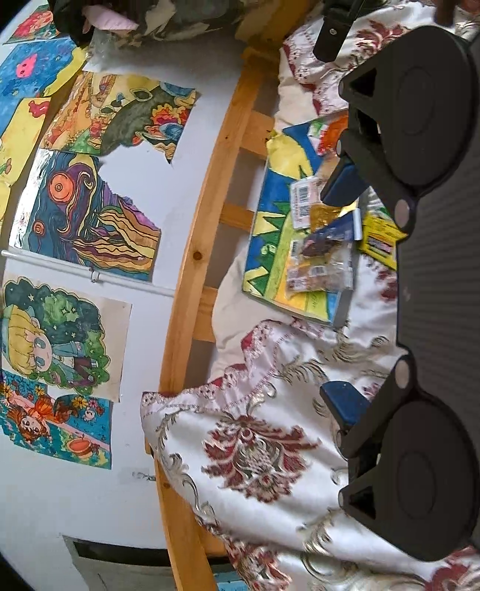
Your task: Organize snacks
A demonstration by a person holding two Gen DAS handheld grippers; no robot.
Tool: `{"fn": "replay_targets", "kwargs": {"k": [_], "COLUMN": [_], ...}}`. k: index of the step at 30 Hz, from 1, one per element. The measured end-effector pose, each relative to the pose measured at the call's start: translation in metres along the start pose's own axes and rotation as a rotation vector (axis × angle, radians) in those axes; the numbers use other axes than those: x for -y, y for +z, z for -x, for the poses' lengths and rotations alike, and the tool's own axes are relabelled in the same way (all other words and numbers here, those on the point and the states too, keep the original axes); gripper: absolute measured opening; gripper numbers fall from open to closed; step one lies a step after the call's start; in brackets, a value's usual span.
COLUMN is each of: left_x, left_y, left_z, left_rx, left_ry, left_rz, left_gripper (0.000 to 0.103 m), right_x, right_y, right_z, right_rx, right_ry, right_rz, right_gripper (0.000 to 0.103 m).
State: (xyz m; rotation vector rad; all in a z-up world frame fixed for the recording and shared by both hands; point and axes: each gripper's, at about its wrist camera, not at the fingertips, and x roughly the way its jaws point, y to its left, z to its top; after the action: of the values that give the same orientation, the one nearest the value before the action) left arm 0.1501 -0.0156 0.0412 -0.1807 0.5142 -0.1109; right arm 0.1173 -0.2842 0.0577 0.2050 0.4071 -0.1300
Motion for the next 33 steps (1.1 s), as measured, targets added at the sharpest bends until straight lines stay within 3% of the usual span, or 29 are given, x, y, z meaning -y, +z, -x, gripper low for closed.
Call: {"fn": "replay_targets", "kwargs": {"k": [13,33], "left_x": [0.001,-0.010], "left_y": [-0.030,-0.041], "left_z": [0.045,0.056], "left_rx": [-0.047,-0.100], "left_ry": [0.046,0.102], "left_rz": [-0.029,0.007], "left_gripper": [0.102,0.102], "right_x": [-0.010,-0.029], "right_y": [-0.032,-0.049], "right_z": [0.041,0.051], "right_rx": [-0.071,-0.122], "right_ry": [0.006,0.002], "right_rz": [0.022,0.125], "right_gripper": [0.102,0.102]}}
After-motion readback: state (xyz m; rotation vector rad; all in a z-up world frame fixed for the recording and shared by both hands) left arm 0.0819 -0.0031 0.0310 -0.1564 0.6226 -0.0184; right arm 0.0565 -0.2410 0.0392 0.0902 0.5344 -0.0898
